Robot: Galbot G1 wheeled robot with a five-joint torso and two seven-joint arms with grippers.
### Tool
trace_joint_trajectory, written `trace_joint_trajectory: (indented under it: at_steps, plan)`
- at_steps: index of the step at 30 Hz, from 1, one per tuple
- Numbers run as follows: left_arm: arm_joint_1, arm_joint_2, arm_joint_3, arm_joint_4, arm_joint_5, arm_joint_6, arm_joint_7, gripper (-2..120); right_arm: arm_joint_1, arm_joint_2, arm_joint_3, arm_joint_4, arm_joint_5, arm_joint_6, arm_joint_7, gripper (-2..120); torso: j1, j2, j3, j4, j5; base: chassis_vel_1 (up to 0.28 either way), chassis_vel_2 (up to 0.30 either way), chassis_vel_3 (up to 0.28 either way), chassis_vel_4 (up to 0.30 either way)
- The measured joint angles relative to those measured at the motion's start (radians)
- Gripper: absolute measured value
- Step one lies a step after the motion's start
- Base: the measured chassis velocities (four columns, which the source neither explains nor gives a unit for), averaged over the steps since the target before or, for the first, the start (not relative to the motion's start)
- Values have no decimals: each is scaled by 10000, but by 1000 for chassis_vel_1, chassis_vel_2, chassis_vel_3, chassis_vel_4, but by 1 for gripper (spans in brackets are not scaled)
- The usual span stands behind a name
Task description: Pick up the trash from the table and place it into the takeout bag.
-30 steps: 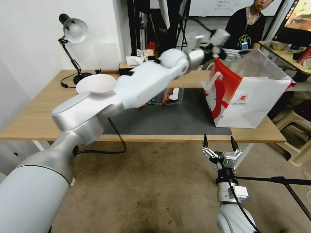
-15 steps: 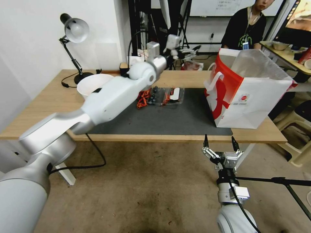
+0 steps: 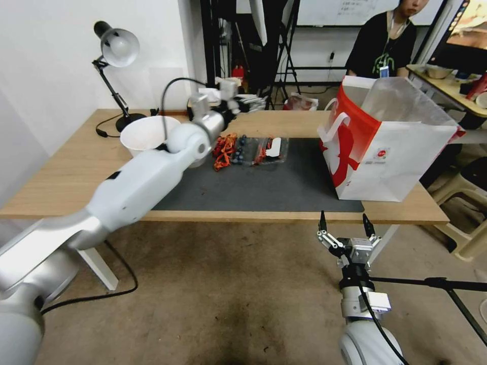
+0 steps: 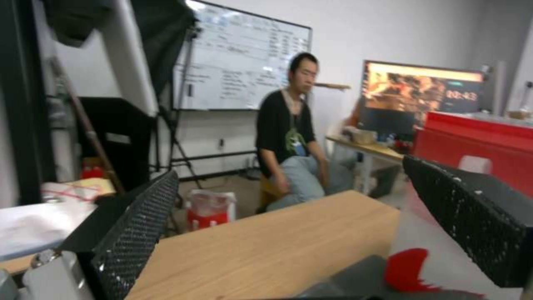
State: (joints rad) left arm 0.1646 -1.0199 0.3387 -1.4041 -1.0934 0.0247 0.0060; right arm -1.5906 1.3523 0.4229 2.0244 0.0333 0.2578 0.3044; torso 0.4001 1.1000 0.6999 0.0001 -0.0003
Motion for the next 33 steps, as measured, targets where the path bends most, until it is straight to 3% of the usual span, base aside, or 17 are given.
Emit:
trace_joint_trajectory:
  at_steps: [3, 8, 16, 25, 33]
  plan:
    - [1114, 581, -1037, -694, 366, 33, -21, 100, 27, -26, -28, 3, -5, -30, 5, 100, -1, 0, 0, 1, 1, 0, 0, 0, 0]
    - [2070, 838, -1706, -1219, 589, 83, -81, 100, 44, -24, -80, -28, -26, -33, 4, 100, -1, 0, 0, 2, -2, 0, 0, 0, 0]
    - [4589, 1422, -3368, -2524, 1451, 85, -156, 100, 45, -31, -141, -88, -66, -28, 11, 100, -1, 0, 0, -1, 2, 0, 0, 0, 0]
    - [6721, 1561, -4806, -3496, 2295, -235, -273, 100, 25, -32, -163, -89, -77, -13, 16, 100, -2, 0, 1, 0, 1, 0, 0, 0, 0]
    - [8429, 1199, -6201, -4154, 3392, -526, -329, 100, -16, -4, -128, -78, -78, 9, 29, 100, -2, -1, 0, -1, 3, 0, 0, 0, 0]
